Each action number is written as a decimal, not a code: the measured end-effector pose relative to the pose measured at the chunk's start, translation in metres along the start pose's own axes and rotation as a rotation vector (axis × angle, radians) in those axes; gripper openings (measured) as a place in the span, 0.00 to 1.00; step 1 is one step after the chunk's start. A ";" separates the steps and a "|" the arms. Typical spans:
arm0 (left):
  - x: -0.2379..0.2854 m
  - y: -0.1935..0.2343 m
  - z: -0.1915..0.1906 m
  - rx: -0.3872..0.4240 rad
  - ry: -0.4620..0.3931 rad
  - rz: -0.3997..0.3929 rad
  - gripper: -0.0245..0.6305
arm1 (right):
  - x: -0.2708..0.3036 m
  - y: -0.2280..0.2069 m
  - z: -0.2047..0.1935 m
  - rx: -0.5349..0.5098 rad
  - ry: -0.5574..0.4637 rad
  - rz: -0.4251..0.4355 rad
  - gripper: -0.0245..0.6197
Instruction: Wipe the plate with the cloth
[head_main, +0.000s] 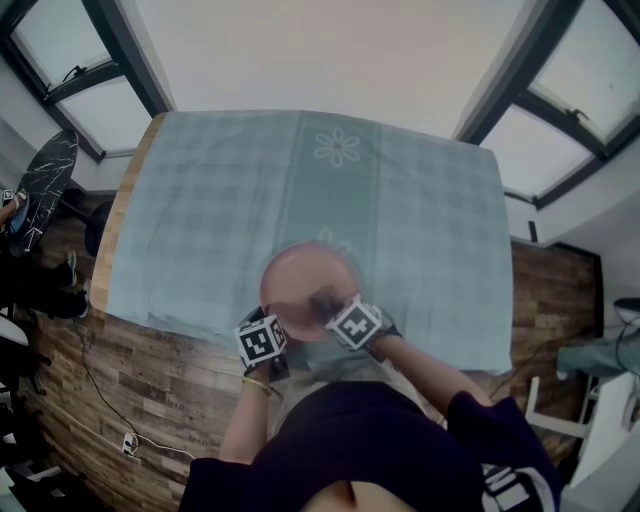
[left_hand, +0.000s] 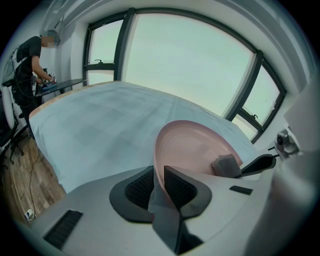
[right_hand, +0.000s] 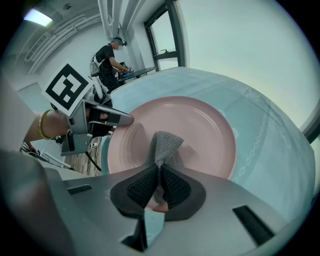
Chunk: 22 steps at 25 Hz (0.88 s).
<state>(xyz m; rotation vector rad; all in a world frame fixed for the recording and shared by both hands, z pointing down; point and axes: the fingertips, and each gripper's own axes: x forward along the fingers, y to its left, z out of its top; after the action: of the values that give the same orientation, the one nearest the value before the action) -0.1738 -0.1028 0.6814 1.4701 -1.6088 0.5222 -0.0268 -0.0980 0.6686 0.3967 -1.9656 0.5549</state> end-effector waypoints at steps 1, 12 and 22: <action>-0.002 0.000 0.001 0.005 -0.009 0.005 0.13 | -0.003 -0.001 0.001 0.013 -0.011 -0.004 0.09; -0.044 -0.011 0.005 -0.001 -0.120 0.000 0.15 | -0.052 0.000 0.017 0.102 -0.222 -0.075 0.09; -0.086 -0.034 -0.014 -0.012 -0.155 -0.055 0.14 | -0.079 0.028 0.010 0.123 -0.329 -0.076 0.09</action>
<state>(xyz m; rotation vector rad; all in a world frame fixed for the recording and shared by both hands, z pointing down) -0.1440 -0.0494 0.6108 1.5738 -1.6822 0.3738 -0.0143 -0.0771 0.5872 0.6732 -2.2247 0.5923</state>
